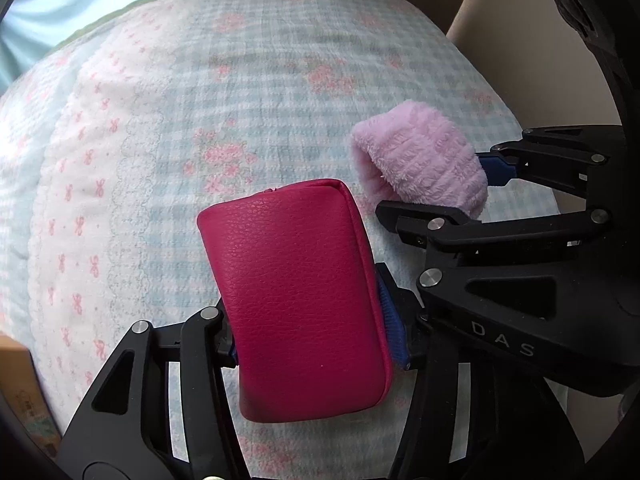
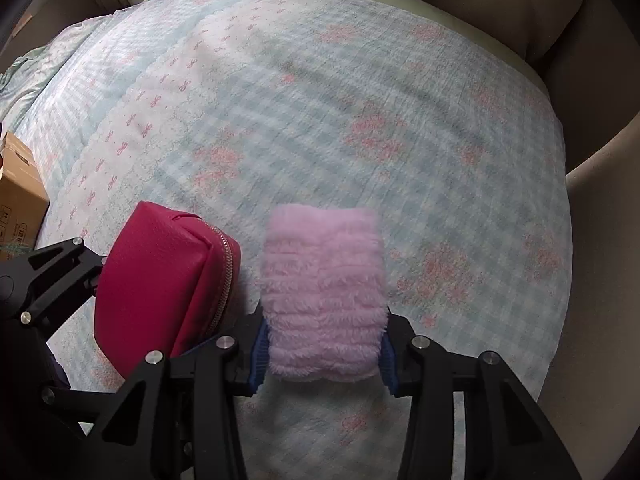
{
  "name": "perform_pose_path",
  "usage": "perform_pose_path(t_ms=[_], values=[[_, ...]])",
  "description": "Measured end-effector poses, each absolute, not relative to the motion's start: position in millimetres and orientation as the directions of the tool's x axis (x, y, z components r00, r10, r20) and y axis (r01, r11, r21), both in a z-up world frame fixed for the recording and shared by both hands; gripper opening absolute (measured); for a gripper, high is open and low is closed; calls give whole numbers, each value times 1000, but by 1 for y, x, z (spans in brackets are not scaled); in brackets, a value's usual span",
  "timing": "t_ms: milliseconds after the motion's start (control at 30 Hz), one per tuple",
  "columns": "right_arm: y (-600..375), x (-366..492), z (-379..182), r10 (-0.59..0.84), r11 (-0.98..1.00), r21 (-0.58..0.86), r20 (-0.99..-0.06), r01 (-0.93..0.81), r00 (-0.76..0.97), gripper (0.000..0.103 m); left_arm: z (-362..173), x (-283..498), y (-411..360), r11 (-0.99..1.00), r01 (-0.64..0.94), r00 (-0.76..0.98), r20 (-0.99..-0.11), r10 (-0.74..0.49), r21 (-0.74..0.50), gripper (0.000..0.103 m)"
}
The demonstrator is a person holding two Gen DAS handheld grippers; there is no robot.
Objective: Organize soft objects
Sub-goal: 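Grasp the magenta pouch with the left tool while the right tool grasps the pink sock, then carry the pouch with the left tool into the box while the right tool carries the pink sock there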
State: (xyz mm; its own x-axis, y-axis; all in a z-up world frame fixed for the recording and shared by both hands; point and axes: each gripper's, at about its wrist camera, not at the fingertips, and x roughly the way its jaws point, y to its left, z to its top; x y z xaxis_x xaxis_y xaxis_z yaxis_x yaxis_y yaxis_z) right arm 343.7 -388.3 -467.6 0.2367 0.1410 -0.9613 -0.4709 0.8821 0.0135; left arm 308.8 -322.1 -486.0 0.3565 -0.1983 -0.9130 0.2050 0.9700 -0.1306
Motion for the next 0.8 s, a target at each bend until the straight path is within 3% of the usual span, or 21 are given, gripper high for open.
perform_pose_path(t_ms=[300, 800], values=[[-387, 329, -414, 129, 922, -3, -940, -387, 314, 40, -430, 287, -291, 971, 203, 408, -890, -201, -126, 44], [-342, 247, -230, 155, 941, -17, -867, -338, 474, 40, -246, 215, -166, 987, 105, 557, -815, -159, -121, 44]])
